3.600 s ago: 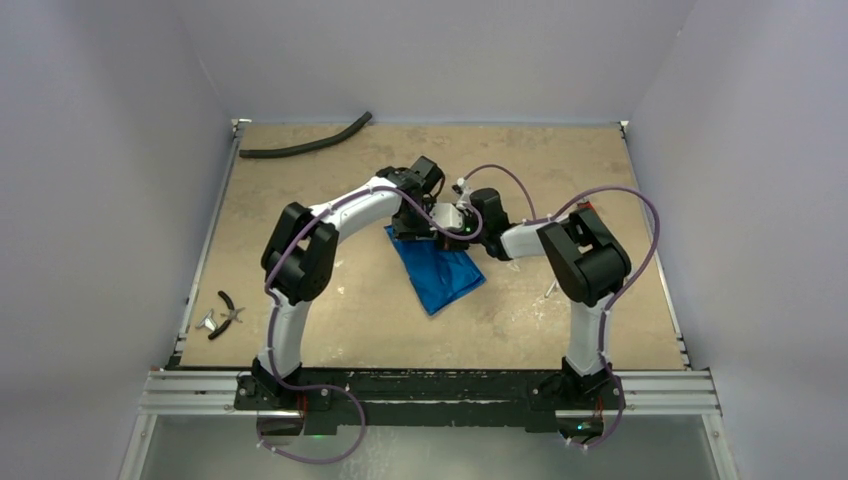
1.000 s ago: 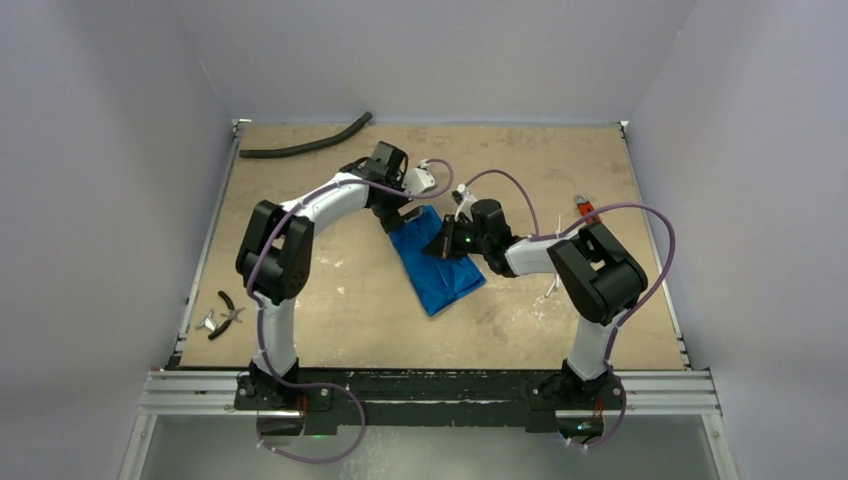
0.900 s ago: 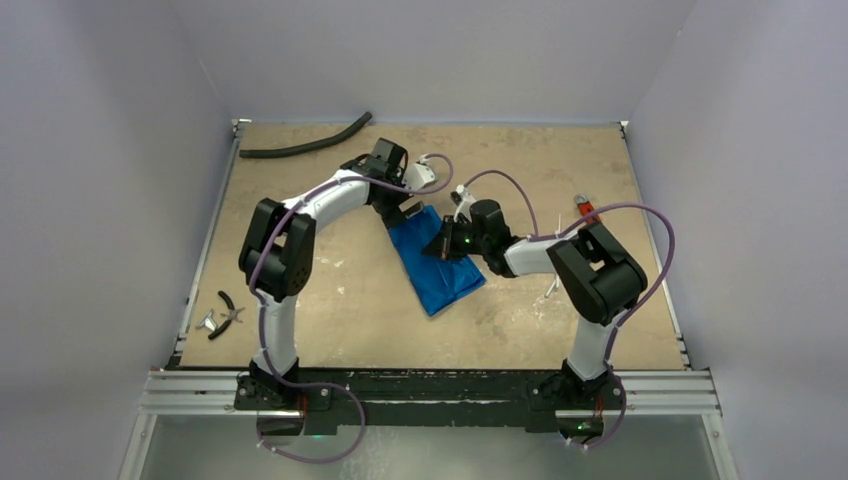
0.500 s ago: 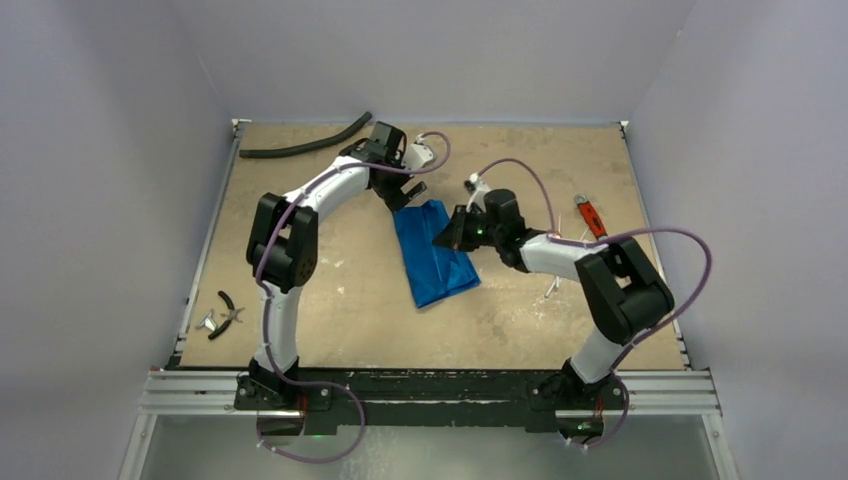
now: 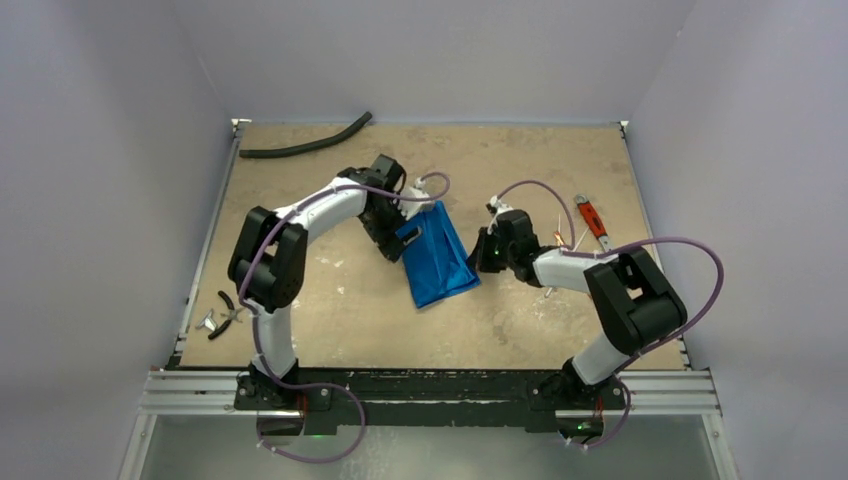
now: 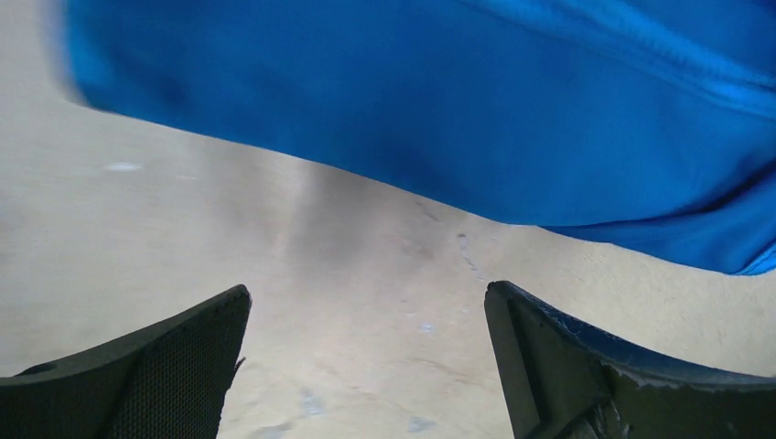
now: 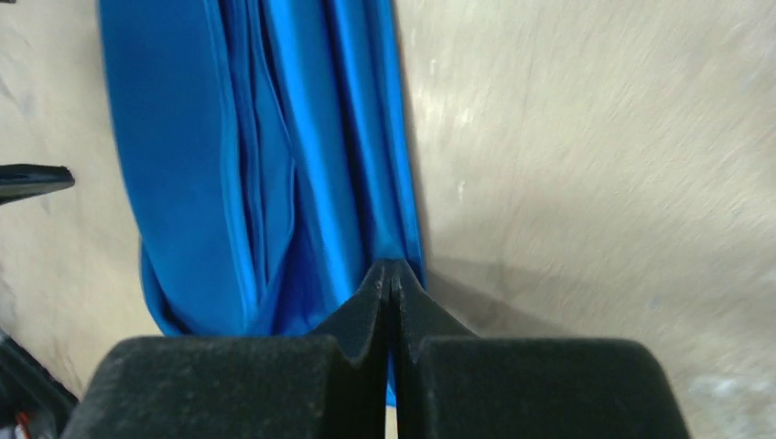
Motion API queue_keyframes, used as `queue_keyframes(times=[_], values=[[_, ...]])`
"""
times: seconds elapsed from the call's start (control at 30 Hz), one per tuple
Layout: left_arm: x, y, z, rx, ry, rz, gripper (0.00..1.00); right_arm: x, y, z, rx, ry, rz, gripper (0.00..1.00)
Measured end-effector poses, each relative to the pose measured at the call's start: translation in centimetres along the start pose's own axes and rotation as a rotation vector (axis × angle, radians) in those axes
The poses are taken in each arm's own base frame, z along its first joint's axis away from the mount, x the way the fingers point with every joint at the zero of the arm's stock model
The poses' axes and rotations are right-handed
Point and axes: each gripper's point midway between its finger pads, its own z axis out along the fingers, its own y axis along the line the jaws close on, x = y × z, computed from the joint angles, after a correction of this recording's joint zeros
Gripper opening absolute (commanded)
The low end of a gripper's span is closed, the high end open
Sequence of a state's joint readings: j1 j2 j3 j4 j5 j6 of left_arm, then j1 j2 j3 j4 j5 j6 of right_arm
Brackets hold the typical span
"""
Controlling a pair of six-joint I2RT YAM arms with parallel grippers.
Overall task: Fold the napkin into a case and place the utensils inside
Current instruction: Fold the lower triangle-folded napkin at the center of the board, then smooth out the 2/3-rectangle-folded napkin at the center of the board.
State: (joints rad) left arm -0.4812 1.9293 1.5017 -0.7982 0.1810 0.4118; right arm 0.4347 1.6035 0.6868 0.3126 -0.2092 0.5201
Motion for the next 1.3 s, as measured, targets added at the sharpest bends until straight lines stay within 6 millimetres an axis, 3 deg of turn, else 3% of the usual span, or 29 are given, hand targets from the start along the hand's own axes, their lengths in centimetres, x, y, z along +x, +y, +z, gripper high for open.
queue_keyframes(times=[0.1,0.17,0.33,0.43,0.5,0.6,0.7,0.83,0.93,1.07,1.17,1.3], values=[[3.3,-2.1,2.4,0.073,0.105,-0.043,0.98,2.7,0.4,-0.1,-0.007,0.048,-0.003,0.0],[3.7,-2.1,3.4,0.078,0.14,-0.065,0.99,3.9,1.4,-0.4,-0.03,0.064,-0.009,0.0],[-1.0,-0.1,5.1,0.073,0.068,-0.066,0.99,7.8,5.2,-0.8,-0.126,0.136,-0.025,0.0],[-4.2,0.7,5.9,0.069,0.016,-0.046,0.99,9.4,6.4,-1.3,-0.151,0.185,-0.037,0.0],[-5.2,0.6,5.8,0.072,-0.001,-0.035,0.99,9.0,6.0,-2.1,-0.131,0.186,-0.027,0.0],[-4.8,0.0,5.2,0.078,0.009,-0.027,0.98,6.2,4.9,-3.3,-0.089,0.108,0.0,0.08],[-2.9,0.0,4.1,0.082,0.04,-0.045,0.99,3.5,4.5,-3.9,-0.046,0.032,0.004,0.14],[-1.1,1.2,1.6,0.071,0.053,-0.043,0.99,2.0,4.8,-4.5,-0.036,-0.021,-0.005,0.15],[-1.4,1.1,-0.8,0.084,0.02,0.008,0.99,1.7,5.4,-4.6,-0.051,-0.032,0.002,0.1],[-2.0,-1.0,-3.0,0.133,-0.021,0.11,0.99,2.3,6.2,-3.9,-0.08,-0.018,0.016,0.0],[-2.0,-3.3,-3.4,0.173,-0.027,0.19,0.99,3.3,6.4,-2.8,-0.095,0.013,0.036,0.0],[-0.9,-7.3,-2.6,0.221,0.008,0.318,0.99,5.5,5.3,-2.1,-0.088,0.06,0.067,0.0]])
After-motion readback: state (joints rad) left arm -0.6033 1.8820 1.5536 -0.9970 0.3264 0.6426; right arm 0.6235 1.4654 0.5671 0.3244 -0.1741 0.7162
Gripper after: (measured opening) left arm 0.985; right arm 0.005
